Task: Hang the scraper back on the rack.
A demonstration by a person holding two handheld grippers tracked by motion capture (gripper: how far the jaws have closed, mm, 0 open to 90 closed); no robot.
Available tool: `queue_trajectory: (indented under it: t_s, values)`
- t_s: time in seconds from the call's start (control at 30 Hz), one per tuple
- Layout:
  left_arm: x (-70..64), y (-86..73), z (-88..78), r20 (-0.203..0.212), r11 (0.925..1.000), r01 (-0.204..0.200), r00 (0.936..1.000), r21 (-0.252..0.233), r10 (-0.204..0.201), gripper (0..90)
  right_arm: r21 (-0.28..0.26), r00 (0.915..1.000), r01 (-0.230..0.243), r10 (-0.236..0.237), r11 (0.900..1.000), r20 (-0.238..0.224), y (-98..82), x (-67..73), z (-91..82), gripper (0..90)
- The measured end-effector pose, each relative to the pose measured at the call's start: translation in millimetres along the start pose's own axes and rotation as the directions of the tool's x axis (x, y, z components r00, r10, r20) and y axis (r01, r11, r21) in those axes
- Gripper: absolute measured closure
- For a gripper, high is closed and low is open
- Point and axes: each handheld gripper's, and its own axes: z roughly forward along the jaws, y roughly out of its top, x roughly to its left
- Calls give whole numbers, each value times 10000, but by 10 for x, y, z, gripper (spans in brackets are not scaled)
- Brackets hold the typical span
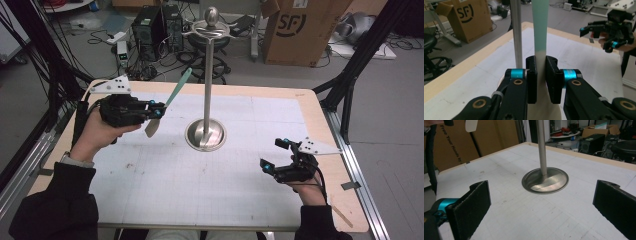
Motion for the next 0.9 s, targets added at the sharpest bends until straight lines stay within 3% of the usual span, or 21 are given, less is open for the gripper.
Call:
queue_trajectory:
  t_s: [0.17,0.53,0.9]
  values:
    - [72,115,-85,-145,9995,85,9999,-315,-89,804,13,10000,-5,5,10000,-7,-1,1,1,5]
    - [120,391,-198,-365,9967,-208,9992,-788,180,804,4,10000,-23,23,10000,-33,-1,0,0,5]
    - [162,482,-161,-433,9949,-180,9990,-989,138,803,-26,10000,-35,35,10000,-8,1,-3,-12,5]
